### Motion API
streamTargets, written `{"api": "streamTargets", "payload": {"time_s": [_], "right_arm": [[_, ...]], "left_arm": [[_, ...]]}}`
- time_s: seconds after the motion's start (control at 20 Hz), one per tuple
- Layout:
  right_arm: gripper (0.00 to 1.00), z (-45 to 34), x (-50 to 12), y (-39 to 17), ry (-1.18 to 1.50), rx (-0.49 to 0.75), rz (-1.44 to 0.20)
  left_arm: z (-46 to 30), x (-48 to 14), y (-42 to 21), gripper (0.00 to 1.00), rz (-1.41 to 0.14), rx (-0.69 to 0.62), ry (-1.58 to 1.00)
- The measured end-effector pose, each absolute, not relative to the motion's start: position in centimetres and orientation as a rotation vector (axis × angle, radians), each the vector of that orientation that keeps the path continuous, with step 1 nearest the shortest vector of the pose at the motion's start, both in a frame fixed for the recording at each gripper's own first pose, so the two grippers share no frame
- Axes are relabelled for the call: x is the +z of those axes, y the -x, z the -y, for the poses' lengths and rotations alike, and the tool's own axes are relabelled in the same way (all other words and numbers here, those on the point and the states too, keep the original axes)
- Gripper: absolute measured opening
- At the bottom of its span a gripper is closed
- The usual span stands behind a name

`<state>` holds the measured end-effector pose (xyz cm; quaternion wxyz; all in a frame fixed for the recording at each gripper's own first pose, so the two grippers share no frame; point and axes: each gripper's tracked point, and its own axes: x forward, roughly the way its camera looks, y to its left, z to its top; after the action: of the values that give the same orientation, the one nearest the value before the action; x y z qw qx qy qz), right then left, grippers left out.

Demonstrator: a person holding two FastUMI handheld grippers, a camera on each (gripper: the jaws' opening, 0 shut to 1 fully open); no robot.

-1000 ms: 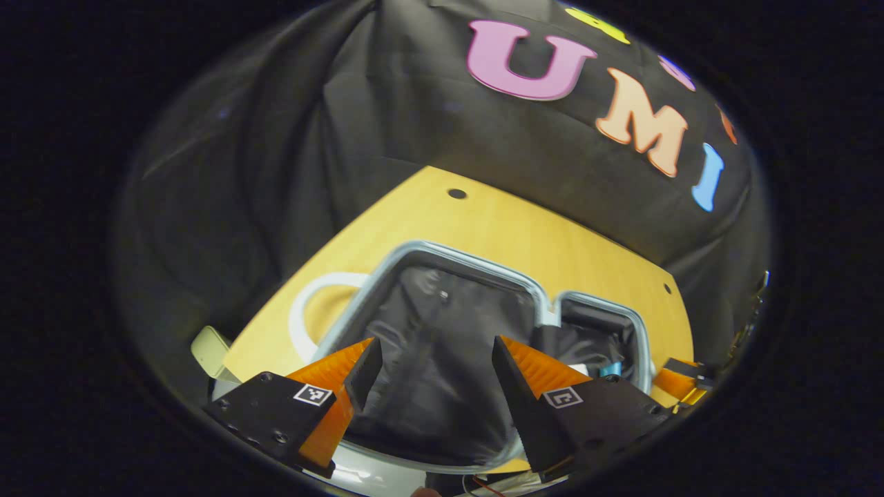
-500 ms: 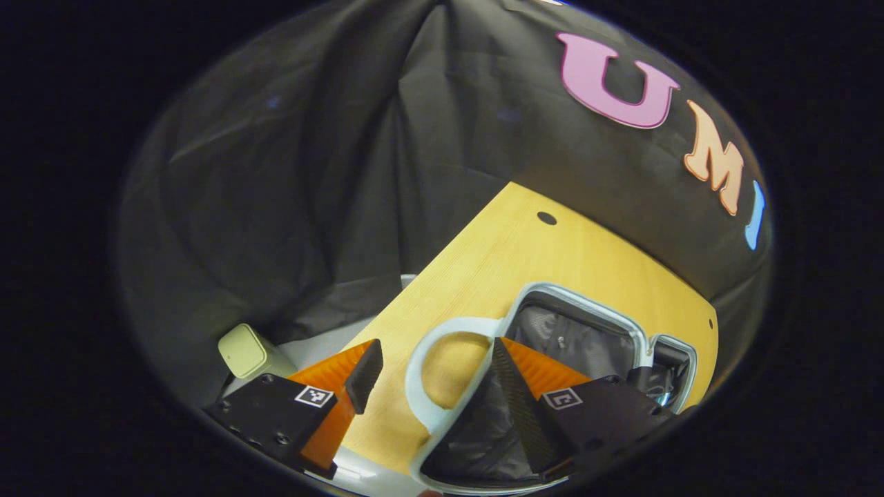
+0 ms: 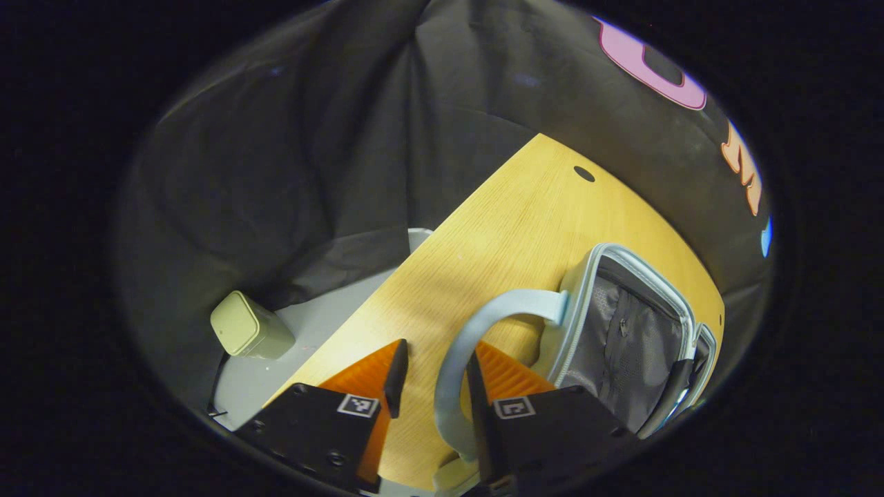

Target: First open the suitcase, pack the skin care products into it, and then close the suitcase.

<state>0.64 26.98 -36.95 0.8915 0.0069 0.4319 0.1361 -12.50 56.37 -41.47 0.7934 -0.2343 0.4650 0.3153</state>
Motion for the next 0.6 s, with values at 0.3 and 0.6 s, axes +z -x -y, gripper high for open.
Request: {"api": "streamTargets", "payload": {"time_s": [0.3, 0.6], "right_arm": [[0.98, -25.0, -36.6, 0.1, -0.074, 0.256, -0.860], [0.98, -23.9, -35.9, -0.5, -0.092, 0.323, -0.817]], "left_arm": [[-54.7, -39.0, 11.8, 0.05, -0.995, 0.667, 0.438], [-53.0, -28.7, 10.6, 0.02, -0.856, 0.659, 0.287]]}}
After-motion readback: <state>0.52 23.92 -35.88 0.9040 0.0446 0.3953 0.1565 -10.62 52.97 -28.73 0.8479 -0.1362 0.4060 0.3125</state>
